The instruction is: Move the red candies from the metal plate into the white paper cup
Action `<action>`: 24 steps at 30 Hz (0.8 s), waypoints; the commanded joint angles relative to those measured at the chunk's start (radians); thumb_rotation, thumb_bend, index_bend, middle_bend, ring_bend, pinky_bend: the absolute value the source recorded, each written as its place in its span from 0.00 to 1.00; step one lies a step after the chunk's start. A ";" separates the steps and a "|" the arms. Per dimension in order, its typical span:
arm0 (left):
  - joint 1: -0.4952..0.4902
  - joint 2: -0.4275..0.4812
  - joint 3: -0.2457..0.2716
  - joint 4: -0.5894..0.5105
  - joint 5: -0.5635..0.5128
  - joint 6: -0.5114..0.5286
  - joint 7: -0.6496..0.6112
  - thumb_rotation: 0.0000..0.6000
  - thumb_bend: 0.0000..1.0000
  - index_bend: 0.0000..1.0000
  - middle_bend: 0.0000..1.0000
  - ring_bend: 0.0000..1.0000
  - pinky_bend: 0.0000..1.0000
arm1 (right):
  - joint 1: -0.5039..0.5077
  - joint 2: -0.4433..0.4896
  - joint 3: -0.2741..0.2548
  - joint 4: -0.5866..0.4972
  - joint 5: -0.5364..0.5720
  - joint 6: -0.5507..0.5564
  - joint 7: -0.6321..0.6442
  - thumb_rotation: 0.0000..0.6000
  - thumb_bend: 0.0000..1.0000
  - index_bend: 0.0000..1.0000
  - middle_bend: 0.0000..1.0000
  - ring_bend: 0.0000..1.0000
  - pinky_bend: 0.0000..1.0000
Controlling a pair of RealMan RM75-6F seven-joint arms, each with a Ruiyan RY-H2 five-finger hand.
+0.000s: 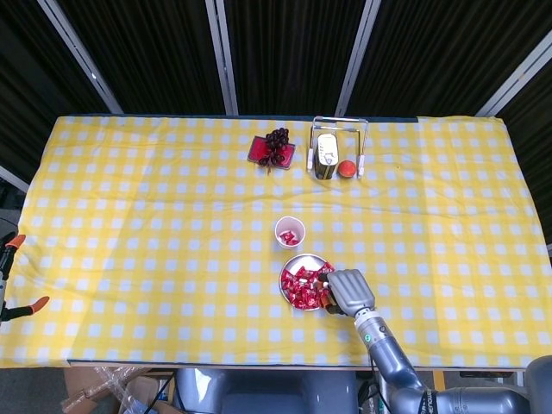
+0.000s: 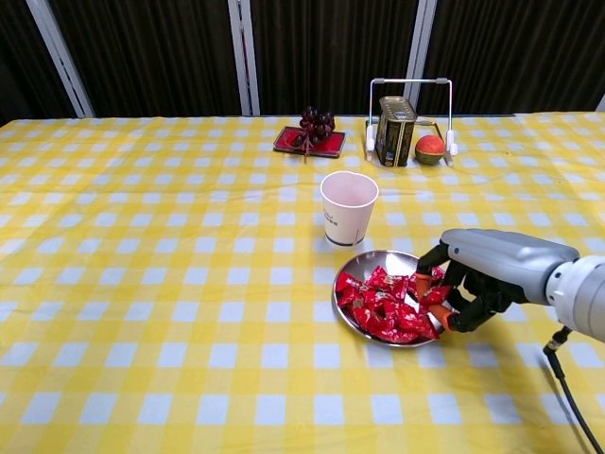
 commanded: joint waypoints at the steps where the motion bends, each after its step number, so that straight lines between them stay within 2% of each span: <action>1: 0.000 0.000 0.001 0.000 0.000 0.000 -0.001 1.00 0.01 0.00 0.00 0.00 0.00 | 0.004 0.011 0.012 -0.029 -0.008 0.012 -0.012 1.00 0.57 0.54 0.81 0.96 1.00; 11: -0.001 0.002 0.001 -0.001 0.002 -0.003 -0.005 1.00 0.01 0.00 0.00 0.00 0.00 | 0.031 0.054 0.065 -0.113 0.003 0.042 -0.060 1.00 0.58 0.54 0.81 0.96 1.00; 16: -0.002 0.004 0.001 -0.003 0.000 -0.007 -0.009 1.00 0.01 0.00 0.00 0.00 0.00 | 0.078 0.058 0.141 -0.135 0.050 0.039 -0.079 1.00 0.58 0.54 0.81 0.96 1.00; 24: -0.005 0.008 -0.001 -0.005 -0.009 -0.019 -0.015 1.00 0.01 0.00 0.00 0.00 0.00 | 0.168 0.009 0.224 -0.068 0.146 0.008 -0.103 1.00 0.57 0.54 0.81 0.96 1.00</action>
